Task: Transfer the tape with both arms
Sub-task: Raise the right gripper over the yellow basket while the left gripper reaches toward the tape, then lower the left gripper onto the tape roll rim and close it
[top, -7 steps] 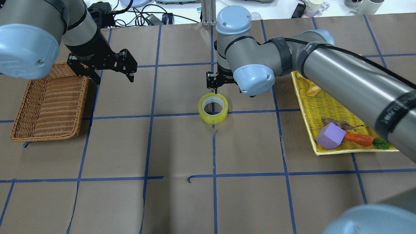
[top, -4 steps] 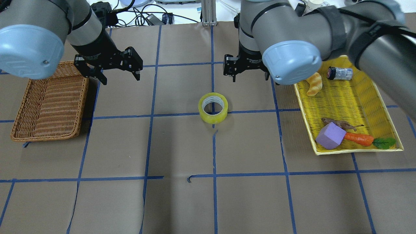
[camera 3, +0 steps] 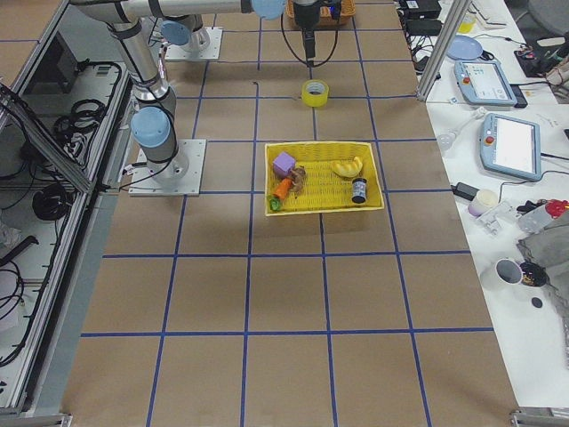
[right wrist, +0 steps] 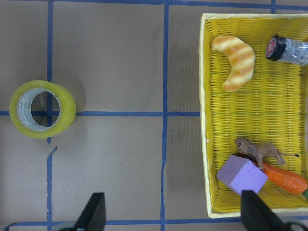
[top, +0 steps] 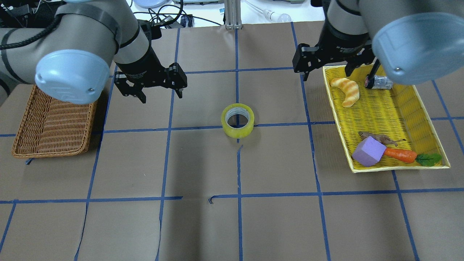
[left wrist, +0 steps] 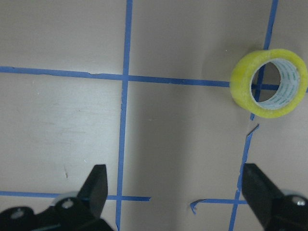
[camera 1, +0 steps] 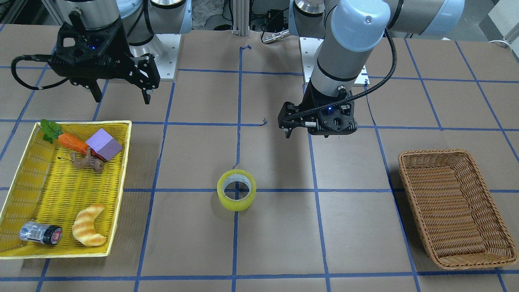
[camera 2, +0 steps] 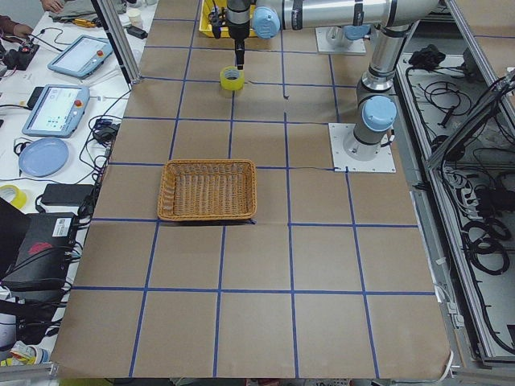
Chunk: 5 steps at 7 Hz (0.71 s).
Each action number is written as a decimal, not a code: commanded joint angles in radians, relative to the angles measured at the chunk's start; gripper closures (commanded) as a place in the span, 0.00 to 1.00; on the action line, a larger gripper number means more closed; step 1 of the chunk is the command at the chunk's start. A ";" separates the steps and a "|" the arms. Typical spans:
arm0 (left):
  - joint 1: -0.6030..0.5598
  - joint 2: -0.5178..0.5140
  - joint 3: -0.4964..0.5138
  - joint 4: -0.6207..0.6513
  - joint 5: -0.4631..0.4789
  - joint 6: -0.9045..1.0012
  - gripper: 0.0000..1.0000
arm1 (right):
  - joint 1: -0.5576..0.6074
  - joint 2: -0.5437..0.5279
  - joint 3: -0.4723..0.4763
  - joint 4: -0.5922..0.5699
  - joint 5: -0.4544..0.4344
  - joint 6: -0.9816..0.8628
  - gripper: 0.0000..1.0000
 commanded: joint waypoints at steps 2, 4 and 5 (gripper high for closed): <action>-0.074 -0.104 -0.099 0.269 -0.064 -0.072 0.00 | -0.010 -0.027 -0.001 0.016 0.035 0.002 0.00; -0.082 -0.178 -0.100 0.353 -0.086 -0.074 0.02 | -0.007 -0.024 -0.001 0.011 0.084 0.012 0.00; -0.082 -0.213 -0.100 0.394 -0.086 -0.074 0.02 | -0.006 -0.025 -0.001 0.017 0.070 0.013 0.00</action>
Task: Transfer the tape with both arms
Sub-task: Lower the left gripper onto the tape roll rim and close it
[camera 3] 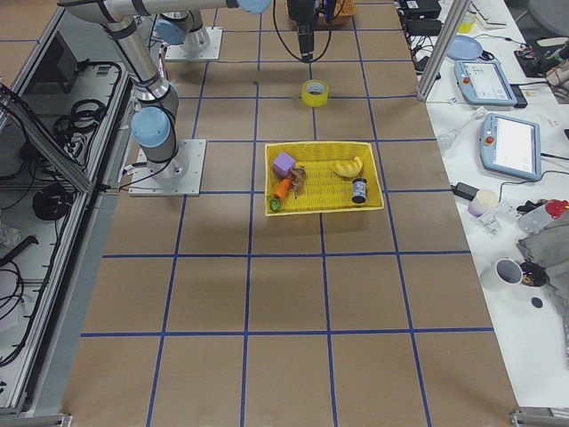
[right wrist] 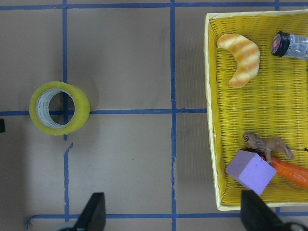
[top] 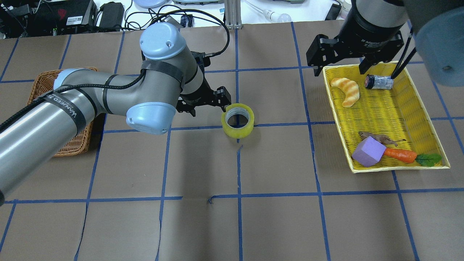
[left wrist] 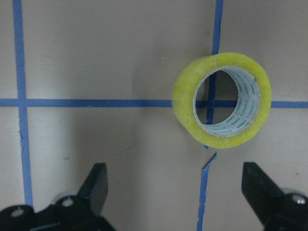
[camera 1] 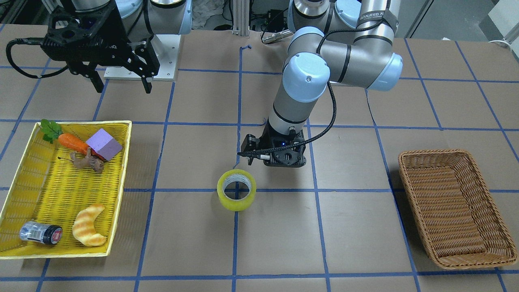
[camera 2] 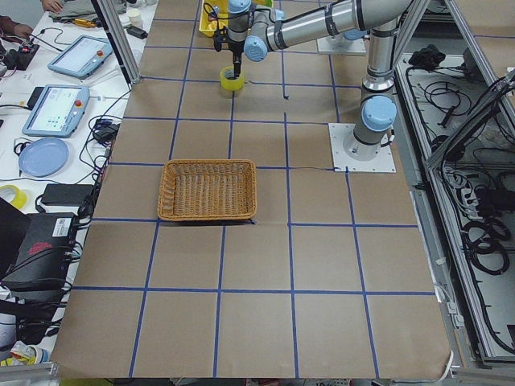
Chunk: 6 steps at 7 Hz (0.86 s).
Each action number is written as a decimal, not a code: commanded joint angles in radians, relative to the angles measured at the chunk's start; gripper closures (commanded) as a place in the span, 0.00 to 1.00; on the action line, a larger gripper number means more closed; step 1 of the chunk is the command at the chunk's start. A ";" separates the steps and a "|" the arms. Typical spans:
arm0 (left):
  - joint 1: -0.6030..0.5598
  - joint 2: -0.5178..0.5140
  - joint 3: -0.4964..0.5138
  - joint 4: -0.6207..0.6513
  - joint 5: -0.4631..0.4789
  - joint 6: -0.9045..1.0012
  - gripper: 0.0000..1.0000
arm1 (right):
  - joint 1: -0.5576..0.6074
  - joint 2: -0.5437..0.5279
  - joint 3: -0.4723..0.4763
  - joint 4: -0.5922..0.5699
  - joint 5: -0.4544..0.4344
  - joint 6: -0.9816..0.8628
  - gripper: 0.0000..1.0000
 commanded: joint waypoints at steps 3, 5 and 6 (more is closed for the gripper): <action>0.000 -0.155 0.001 0.200 -0.003 0.000 0.01 | 0.002 0.000 0.000 0.004 -0.001 0.004 0.00; -0.002 -0.199 0.003 0.241 -0.004 -0.001 0.01 | 0.002 0.000 0.000 0.004 -0.001 0.004 0.00; -0.002 -0.205 0.001 0.241 -0.007 -0.015 0.00 | 0.002 -0.002 0.000 0.004 -0.001 0.004 0.00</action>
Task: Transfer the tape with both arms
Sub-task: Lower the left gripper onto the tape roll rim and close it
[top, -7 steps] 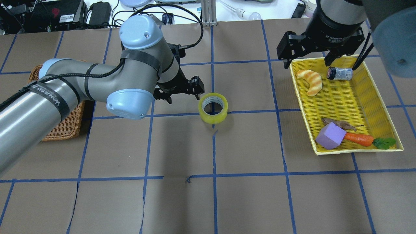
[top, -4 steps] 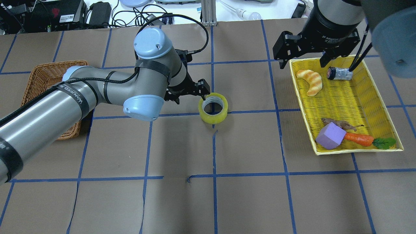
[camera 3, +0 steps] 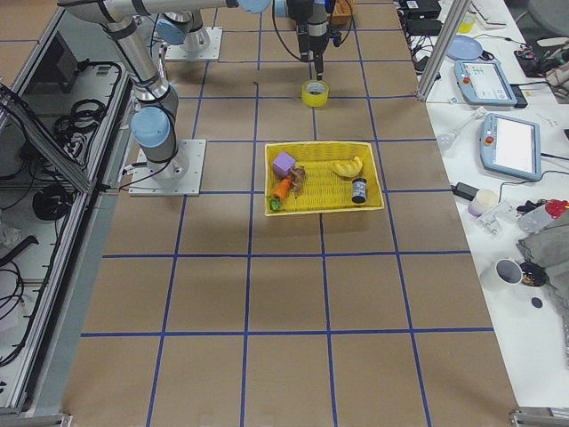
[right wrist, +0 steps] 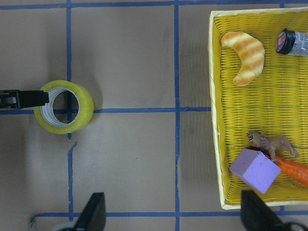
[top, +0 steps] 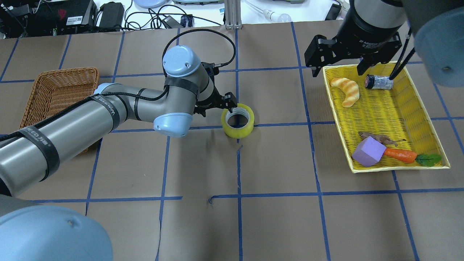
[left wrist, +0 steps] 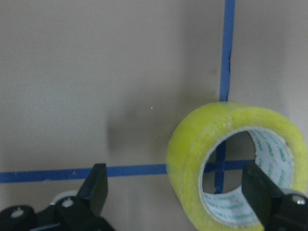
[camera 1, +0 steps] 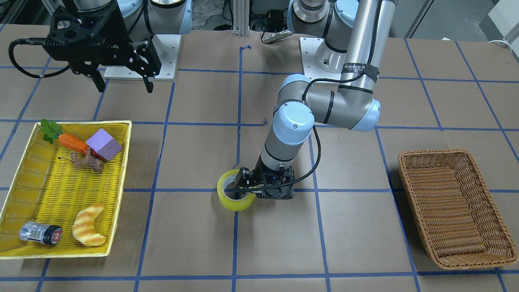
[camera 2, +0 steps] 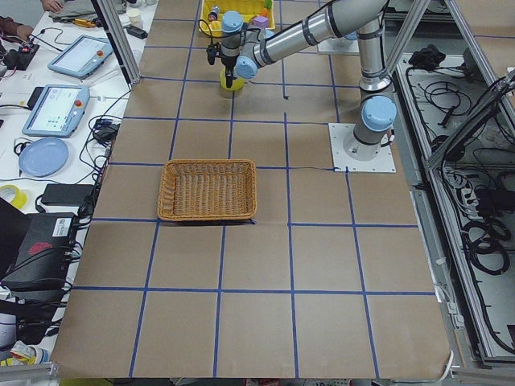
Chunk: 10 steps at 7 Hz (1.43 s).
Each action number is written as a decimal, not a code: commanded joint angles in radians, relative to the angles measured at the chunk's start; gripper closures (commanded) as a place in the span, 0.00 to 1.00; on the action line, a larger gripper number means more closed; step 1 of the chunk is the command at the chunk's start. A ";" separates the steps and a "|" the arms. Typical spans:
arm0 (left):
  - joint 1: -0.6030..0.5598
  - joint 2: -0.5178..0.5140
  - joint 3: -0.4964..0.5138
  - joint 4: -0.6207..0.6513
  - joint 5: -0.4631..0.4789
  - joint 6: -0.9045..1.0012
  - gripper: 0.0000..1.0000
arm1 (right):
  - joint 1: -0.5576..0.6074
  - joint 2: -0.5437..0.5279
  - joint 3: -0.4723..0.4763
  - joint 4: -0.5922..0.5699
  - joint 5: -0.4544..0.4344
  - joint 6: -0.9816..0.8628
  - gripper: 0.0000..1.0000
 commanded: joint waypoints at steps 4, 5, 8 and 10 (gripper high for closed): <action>-0.022 -0.033 -0.004 0.004 0.001 -0.057 0.33 | 0.001 -0.001 0.000 0.000 0.000 0.000 0.00; -0.023 -0.033 -0.005 0.000 0.004 -0.050 0.70 | 0.001 -0.001 0.000 0.000 0.000 0.000 0.00; -0.022 -0.012 -0.007 -0.054 0.011 -0.011 1.00 | 0.001 -0.001 0.002 0.000 0.000 0.000 0.00; 0.016 0.028 0.010 -0.141 0.048 0.099 1.00 | 0.001 -0.001 0.002 0.000 0.000 0.000 0.00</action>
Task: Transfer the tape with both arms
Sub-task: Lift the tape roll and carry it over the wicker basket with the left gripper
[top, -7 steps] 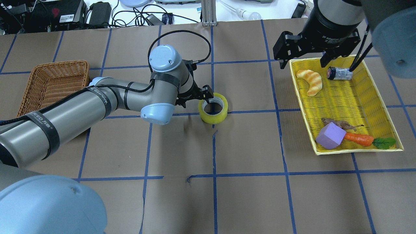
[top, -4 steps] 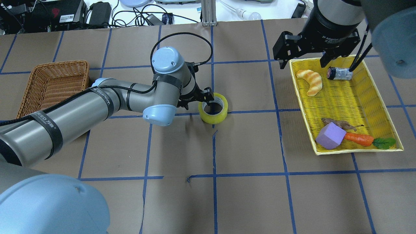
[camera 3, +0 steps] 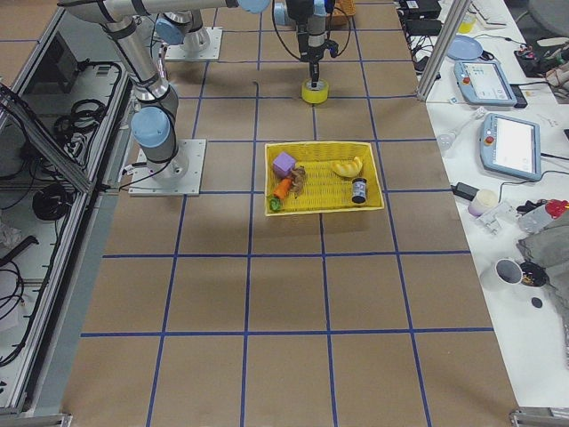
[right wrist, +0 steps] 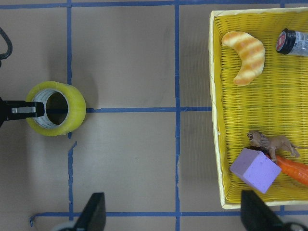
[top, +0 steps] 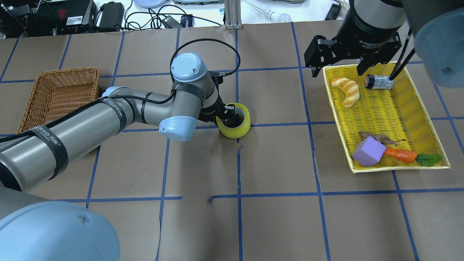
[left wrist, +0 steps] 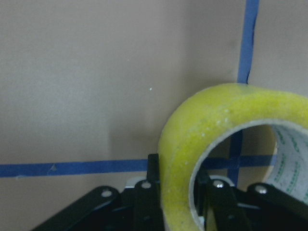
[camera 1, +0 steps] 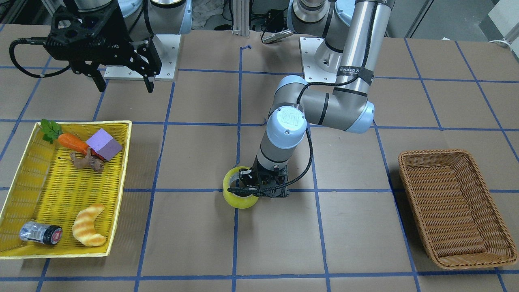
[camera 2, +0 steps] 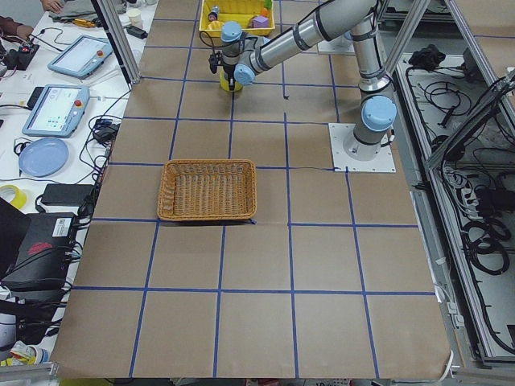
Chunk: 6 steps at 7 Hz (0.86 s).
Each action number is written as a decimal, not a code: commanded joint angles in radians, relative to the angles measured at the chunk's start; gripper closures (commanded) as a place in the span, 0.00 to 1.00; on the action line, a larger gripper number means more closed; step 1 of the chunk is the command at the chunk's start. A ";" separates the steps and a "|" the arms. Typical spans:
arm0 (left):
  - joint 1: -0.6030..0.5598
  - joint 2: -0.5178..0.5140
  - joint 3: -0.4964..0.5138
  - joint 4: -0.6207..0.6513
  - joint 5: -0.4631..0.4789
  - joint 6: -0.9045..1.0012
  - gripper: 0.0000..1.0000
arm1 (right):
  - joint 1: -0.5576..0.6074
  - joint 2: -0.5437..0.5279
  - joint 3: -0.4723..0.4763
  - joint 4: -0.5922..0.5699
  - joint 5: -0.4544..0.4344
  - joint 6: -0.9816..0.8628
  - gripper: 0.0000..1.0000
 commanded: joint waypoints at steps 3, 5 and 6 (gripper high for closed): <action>0.193 0.100 0.024 -0.212 0.032 0.247 1.00 | 0.000 0.000 0.000 0.000 0.000 0.000 0.00; 0.325 0.141 0.083 -0.341 0.034 0.400 1.00 | 0.000 0.000 0.000 0.000 0.000 0.000 0.00; 0.392 0.149 0.128 -0.398 0.041 0.469 1.00 | 0.000 0.002 0.000 0.000 0.000 0.000 0.00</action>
